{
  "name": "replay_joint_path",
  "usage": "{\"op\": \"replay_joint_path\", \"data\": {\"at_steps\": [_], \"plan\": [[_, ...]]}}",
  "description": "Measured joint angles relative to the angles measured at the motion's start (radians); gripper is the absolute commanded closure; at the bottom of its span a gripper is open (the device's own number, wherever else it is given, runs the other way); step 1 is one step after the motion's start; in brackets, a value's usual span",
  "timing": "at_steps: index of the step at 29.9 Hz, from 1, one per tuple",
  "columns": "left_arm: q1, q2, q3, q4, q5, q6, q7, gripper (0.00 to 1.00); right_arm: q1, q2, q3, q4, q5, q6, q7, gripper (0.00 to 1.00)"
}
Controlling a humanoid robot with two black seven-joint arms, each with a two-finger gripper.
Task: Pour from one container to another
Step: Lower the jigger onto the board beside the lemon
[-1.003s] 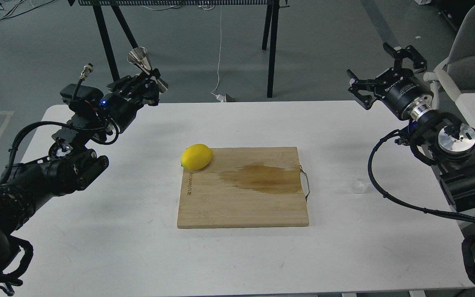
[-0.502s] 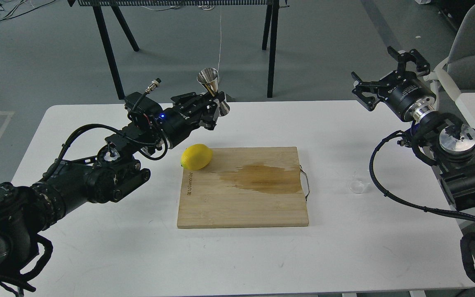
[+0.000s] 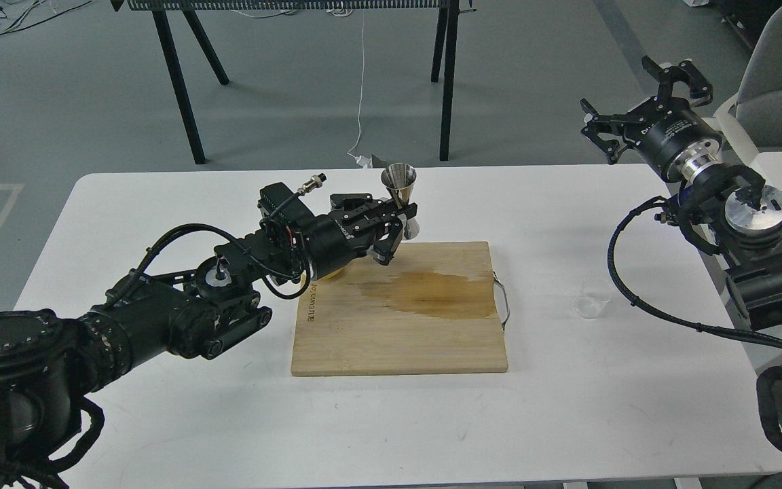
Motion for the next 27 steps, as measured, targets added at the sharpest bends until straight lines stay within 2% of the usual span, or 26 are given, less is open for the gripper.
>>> {"op": "replay_joint_path", "data": {"at_steps": [11, 22, 27], "plan": [[0.046, -0.001, 0.024, 0.0, 0.017, 0.0, 0.0, 0.8, 0.004, 0.003, -0.004, 0.001, 0.0, -0.001, 0.0, 0.01], [0.109, -0.002, 0.024, 0.009, 0.058, 0.0, 0.0, 0.8, 0.152, -0.006, -0.012, -0.019, 0.001, -0.036, -0.014, 0.01], [0.129, -0.002, 0.023, 0.012, 0.073, 0.0, 0.0, 0.8, 0.162, 0.0, -0.012, -0.024, 0.001, -0.037, -0.016, 0.01]]}}
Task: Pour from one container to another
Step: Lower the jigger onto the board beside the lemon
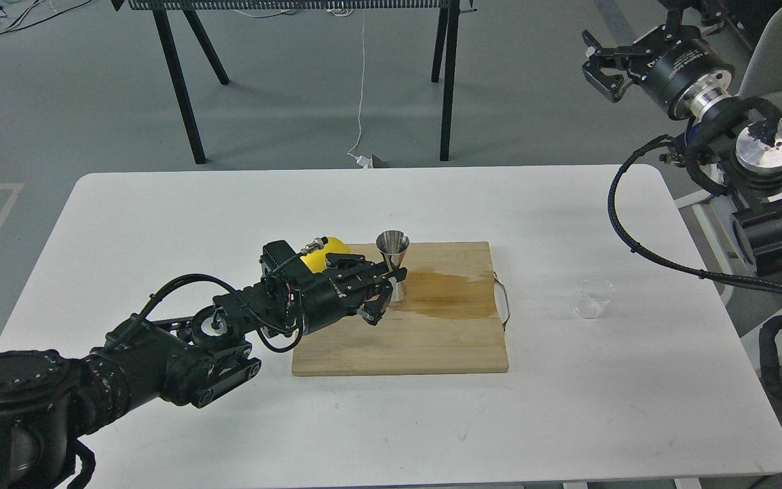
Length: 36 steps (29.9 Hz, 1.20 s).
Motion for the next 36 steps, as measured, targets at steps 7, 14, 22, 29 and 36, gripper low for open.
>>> {"op": "replay_joint_path", "data": {"at_steps": [7, 14, 22, 29, 36], "plan": [[0.002, 0.001, -0.004, 0.005, 0.0, 0.0, 0.0, 0.8, 0.0, 0.001, 0.0, -0.002, 0.0, 0.0, 0.0, 0.01], [0.014, -0.029, -0.008, 0.005, -0.002, 0.0, 0.0, 0.8, -0.003, 0.003, 0.0, -0.003, -0.001, 0.0, 0.001, 0.01], [0.024, -0.047, -0.014, 0.042, -0.008, 0.0, 0.0, 0.8, -0.003, 0.003, 0.0, -0.003, -0.001, 0.0, 0.001, 0.01], [0.025, -0.07, -0.015, 0.081, -0.01, 0.0, 0.0, 0.8, -0.001, 0.003, 0.0, -0.003, -0.001, 0.0, 0.001, 0.01], [0.025, -0.074, -0.015, 0.083, -0.016, 0.0, 0.0, 0.8, -0.003, 0.001, -0.001, -0.003, -0.001, 0.0, 0.001, 0.01]]}}
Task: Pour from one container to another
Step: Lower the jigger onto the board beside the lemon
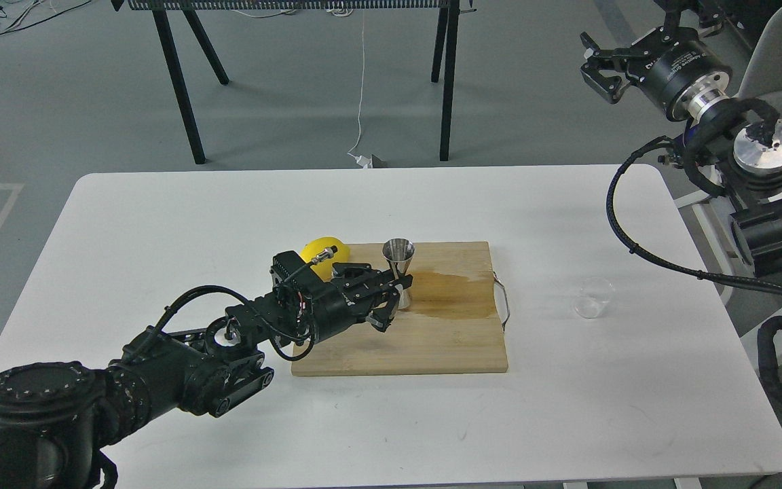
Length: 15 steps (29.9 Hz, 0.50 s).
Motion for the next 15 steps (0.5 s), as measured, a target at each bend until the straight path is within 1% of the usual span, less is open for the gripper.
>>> {"op": "replay_joint_path", "data": {"at_steps": [15], "plan": [[0.0, -0.006, 0.0, 0.001, -0.009, 0.0, 0.0, 0.77, -0.005, 0.0, 0.0, 0.0, 0.0, 0.0, 0.0, 0.01]]}}
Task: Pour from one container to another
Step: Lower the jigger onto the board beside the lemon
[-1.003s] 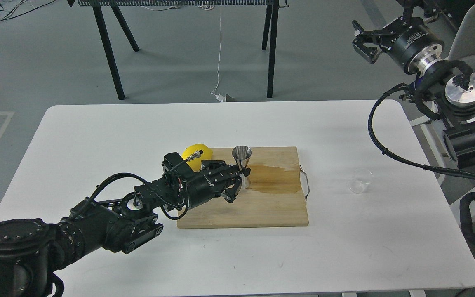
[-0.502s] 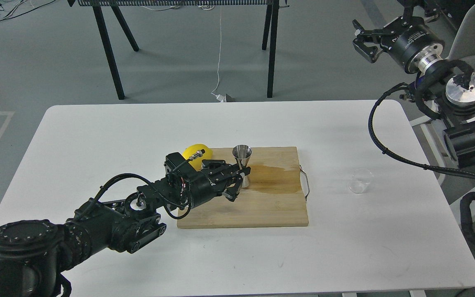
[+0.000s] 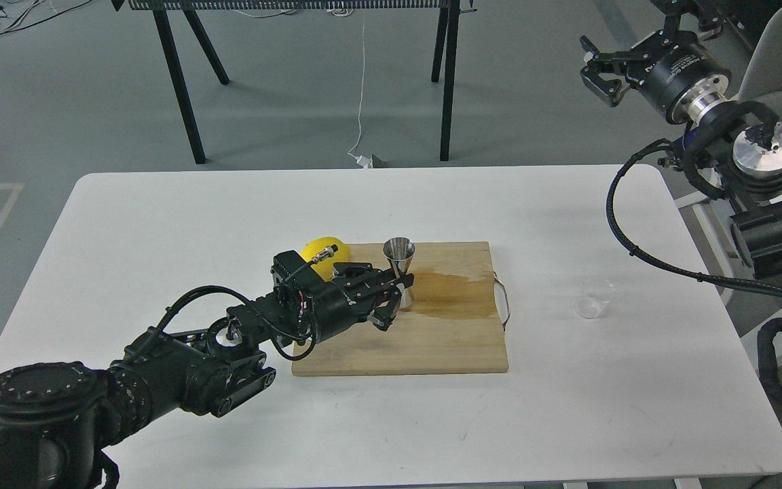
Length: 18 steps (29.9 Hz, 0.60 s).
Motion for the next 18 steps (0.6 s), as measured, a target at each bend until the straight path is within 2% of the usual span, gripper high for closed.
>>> {"op": "replay_joint_path", "data": {"at_steps": [18], "plan": [[0.005, -0.012, 0.002, 0.059, 0.0, 0.0, 0.0, 0.77, 0.001, 0.0, 0.001, 0.0, 0.0, 0.0, 0.001, 0.01]]}}
